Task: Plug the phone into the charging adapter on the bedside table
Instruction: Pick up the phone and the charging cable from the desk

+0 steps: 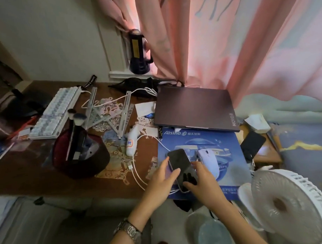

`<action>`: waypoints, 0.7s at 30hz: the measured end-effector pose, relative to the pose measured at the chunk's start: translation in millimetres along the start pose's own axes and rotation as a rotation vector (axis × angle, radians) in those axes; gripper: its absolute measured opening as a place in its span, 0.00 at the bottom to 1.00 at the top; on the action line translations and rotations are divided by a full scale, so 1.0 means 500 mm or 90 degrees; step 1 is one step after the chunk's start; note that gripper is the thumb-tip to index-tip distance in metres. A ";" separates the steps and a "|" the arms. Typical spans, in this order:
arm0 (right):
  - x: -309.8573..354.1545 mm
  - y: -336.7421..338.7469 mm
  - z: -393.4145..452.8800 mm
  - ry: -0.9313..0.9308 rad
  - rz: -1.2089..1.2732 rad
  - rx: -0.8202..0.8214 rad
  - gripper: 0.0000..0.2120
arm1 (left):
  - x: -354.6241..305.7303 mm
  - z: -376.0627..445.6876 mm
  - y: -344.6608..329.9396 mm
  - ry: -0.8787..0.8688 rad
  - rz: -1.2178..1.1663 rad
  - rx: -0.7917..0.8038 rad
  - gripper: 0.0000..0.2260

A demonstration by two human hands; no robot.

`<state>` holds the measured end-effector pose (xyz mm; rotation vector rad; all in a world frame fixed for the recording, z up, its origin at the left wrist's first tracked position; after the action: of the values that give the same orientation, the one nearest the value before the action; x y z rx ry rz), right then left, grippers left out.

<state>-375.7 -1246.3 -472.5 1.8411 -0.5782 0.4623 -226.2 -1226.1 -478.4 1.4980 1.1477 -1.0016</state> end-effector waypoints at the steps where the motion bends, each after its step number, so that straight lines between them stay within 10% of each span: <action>1: -0.003 -0.006 0.011 -0.002 0.004 -0.001 0.29 | 0.011 0.009 -0.005 0.007 -0.009 0.008 0.29; 21: -0.028 -0.033 0.100 -0.005 0.097 0.024 0.33 | 0.080 0.066 -0.043 0.048 -0.141 0.041 0.34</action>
<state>-375.6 -1286.7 -509.3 1.8427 -0.7231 0.5699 -240.1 -1249.0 -527.7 1.4929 1.3693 -1.1492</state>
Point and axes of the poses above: each hand's wrist, its own z-axis towards the middle knuckle, its own y-axis out of the back of the hand, x = y × z, the point moved 4 cm from there along z, towards the middle knuckle, and after that the axes turned 10 degrees about -y, right-handed, at the moved point
